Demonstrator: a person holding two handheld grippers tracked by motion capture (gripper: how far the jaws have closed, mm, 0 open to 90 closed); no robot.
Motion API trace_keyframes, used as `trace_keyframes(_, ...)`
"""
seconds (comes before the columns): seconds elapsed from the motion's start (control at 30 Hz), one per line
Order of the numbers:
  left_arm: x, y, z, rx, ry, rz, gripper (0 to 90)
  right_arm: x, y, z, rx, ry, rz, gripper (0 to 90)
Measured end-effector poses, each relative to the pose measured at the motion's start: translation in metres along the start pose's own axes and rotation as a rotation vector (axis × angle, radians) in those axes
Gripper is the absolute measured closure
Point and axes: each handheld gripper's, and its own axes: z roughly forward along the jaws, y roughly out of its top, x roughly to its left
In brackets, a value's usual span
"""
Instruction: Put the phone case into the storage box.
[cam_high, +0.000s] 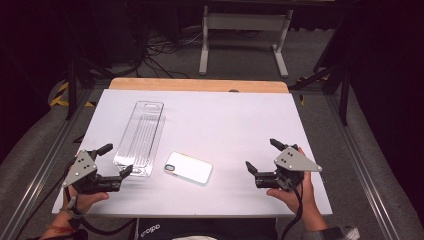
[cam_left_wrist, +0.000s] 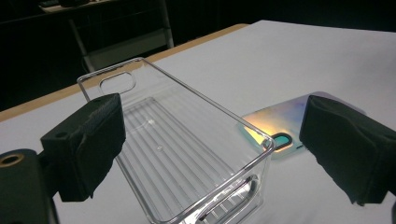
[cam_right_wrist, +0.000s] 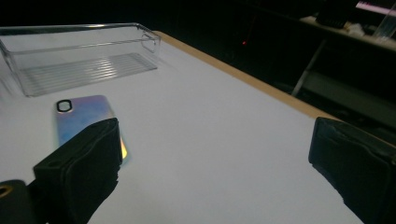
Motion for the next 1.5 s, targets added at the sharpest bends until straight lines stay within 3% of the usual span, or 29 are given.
trace_keyframes(0.07, -0.001, 0.0, 0.002, 0.011, -0.011, 0.009, 6.8, -0.002, -0.003, 0.002, -0.009, 0.012, 0.032, 5.0)
trace_keyframes(0.3, -0.006, -0.002, 0.003, 0.029, -0.022, 0.024, 6.8, 0.005, -0.007, 0.013, 0.052, 0.03, 0.001, 7.2)
trace_keyframes(0.53, -0.008, -0.005, 0.001, 0.051, -0.014, 0.024, 6.3, 0.017, 0.008, 0.055, 0.195, 0.183, -0.01, 7.2)
trace_keyframes(0.67, -0.01, -0.008, 0.002, 0.078, -0.012, 0.05, 6.0, 0.033, 0.016, 0.091, 0.319, 0.282, -0.027, 6.9)
trace_keyframes(0.9, -0.014, -0.013, 0.006, 0.101, -0.021, 0.056, 5.9, 0.06, 0.03, 0.144, 0.436, 0.424, -0.066, 6.9)
trace_keyframes(1.0, -0.014, -0.012, 0.006, 0.098, -0.024, 0.061, 5.9, 0.07, 0.035, 0.162, 0.471, 0.438, -0.094, 6.9)
trace_keyframes(1.23, -0.014, -0.013, 0.006, 0.106, -0.02, 0.068, 5.9, 0.087, 0.041, 0.204, 0.572, 0.5, -0.083, 7.2)
trace_keyframes(1.37, -0.014, -0.013, 0.007, 0.108, -0.023, 0.068, 5.8, 0.1, 0.04, 0.221, 0.632, 0.517, -0.103, 7.5)
trace_keyframes(1.5, -0.014, -0.013, 0.006, 0.112, -0.025, 0.07, 5.9, 0.11, 0.04, 0.231, 0.656, 0.522, -0.113, 7.5)
